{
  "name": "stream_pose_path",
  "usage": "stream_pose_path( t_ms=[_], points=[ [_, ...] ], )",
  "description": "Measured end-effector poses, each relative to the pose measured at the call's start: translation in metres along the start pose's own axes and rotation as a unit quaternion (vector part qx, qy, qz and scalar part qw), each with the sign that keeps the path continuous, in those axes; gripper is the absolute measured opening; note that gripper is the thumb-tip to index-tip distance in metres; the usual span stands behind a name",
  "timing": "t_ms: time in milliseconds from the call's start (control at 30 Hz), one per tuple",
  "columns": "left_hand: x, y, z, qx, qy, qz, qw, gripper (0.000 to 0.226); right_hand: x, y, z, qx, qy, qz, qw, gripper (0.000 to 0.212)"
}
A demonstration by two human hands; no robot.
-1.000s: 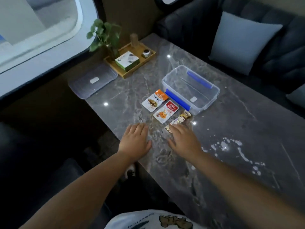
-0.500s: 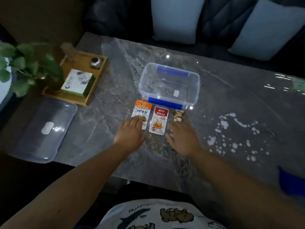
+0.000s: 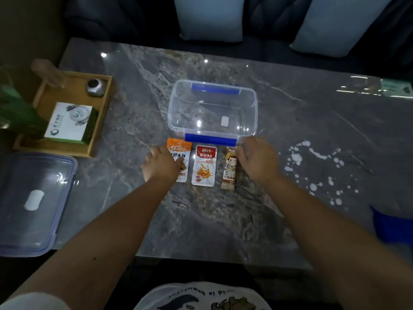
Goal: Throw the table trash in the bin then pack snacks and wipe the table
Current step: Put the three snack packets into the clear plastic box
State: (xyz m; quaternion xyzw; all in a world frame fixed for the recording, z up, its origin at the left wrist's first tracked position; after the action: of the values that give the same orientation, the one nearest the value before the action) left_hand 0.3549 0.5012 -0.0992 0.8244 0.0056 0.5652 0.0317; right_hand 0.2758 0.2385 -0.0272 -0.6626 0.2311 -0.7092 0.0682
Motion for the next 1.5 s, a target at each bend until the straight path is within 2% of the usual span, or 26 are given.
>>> stream_pose_path(
  t_ms=[133,267,400,533,600,767,900,1067,1233,1400,1500],
  points=[
    [-0.010,-0.003,0.007,0.016,-0.014,-0.016,1.000,0.068,0.023,0.026,0.031,-0.079,0.070,0.053,0.993,0.027],
    [-0.016,-0.008,0.013,0.029,-0.031,-0.048,0.998,0.066,0.032,0.052,0.053,-0.155,0.102,0.101,0.977,0.021],
    [-0.020,-0.012,0.016,0.034,-0.030,-0.093,0.995,0.063,0.020,0.079,0.072,-0.216,0.078,0.160,0.960,0.031],
    [-0.021,-0.016,0.019,0.034,-0.033,-0.124,0.991,0.062,0.002,0.089,0.085,-0.262,0.020,0.189,0.946,0.045],
    [-0.021,-0.019,0.021,0.035,-0.041,-0.149,0.987,0.060,-0.004,0.089,0.090,-0.265,0.002,0.199,0.943,0.047],
    [-0.019,-0.031,0.022,0.059,-0.058,-0.242,0.967,0.036,-0.014,0.088,0.096,-0.264,-0.027,0.217,0.939,0.046],
    [-0.020,-0.040,0.018,0.075,-0.061,-0.290,0.952,0.027,-0.014,0.084,0.097,-0.253,-0.022,0.215,0.943,0.039],
    [-0.016,-0.058,0.007,0.085,-0.074,-0.381,0.918,0.025,-0.013,0.082,0.098,-0.247,-0.029,0.200,0.948,0.037],
    [0.034,-0.070,-0.011,0.088,-0.018,-0.473,0.876,0.023,-0.011,0.080,0.097,-0.247,-0.040,0.177,0.952,0.038],
    [0.114,-0.013,0.012,-0.001,0.031,-0.435,0.900,0.021,-0.012,0.079,0.092,-0.239,-0.041,0.178,0.954,0.038],
    [0.128,0.033,0.048,-0.034,0.036,-0.402,0.914,0.015,-0.015,0.081,0.091,-0.243,-0.046,0.188,0.951,0.039]
  ],
)
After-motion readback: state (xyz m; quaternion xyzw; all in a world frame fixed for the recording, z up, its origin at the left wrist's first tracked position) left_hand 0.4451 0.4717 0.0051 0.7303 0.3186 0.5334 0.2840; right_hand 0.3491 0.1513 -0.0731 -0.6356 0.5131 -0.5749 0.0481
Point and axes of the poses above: each hand's wrist, its own z-axis towards the middle knuckle, its own x-axis out of the back of the hand, y = z × x, the point moved 10 cm from there along z, towards the middle knuckle, and after that the axes turned 5 degrees about z, right-handed, at the moved point
